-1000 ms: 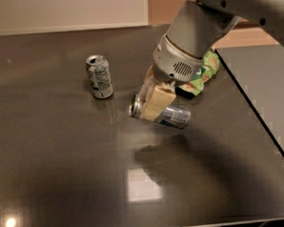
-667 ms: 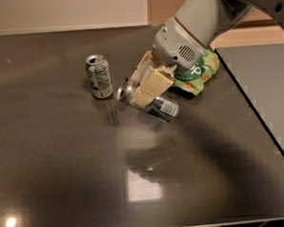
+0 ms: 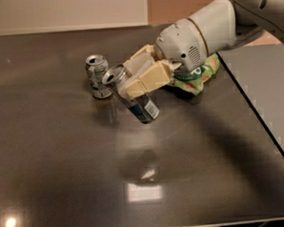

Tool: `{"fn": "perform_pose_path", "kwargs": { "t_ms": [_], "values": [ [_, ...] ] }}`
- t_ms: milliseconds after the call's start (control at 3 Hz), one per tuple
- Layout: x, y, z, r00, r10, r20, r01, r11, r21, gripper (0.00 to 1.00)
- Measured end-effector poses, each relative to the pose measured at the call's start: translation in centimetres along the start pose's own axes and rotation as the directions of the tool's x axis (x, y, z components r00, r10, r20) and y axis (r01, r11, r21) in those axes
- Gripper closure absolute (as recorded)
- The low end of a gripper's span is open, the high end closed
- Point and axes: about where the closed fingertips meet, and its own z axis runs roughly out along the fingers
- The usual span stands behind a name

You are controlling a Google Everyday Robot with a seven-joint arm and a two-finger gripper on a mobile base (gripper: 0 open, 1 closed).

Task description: Place redbull can upright

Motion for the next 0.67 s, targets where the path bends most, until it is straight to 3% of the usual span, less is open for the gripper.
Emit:
{"fn": "perform_pose_path", "kwargs": {
  "t_ms": [333,667],
  "values": [
    [0.7,0.7,-0.4,0.988,-0.003,0.152,0.006,0.9998,-0.017,1.00],
    [1.9,1.0,-0.8,0.965,-0.001,0.262,0.005,0.9999,-0.015,1.00]
  ]
}}
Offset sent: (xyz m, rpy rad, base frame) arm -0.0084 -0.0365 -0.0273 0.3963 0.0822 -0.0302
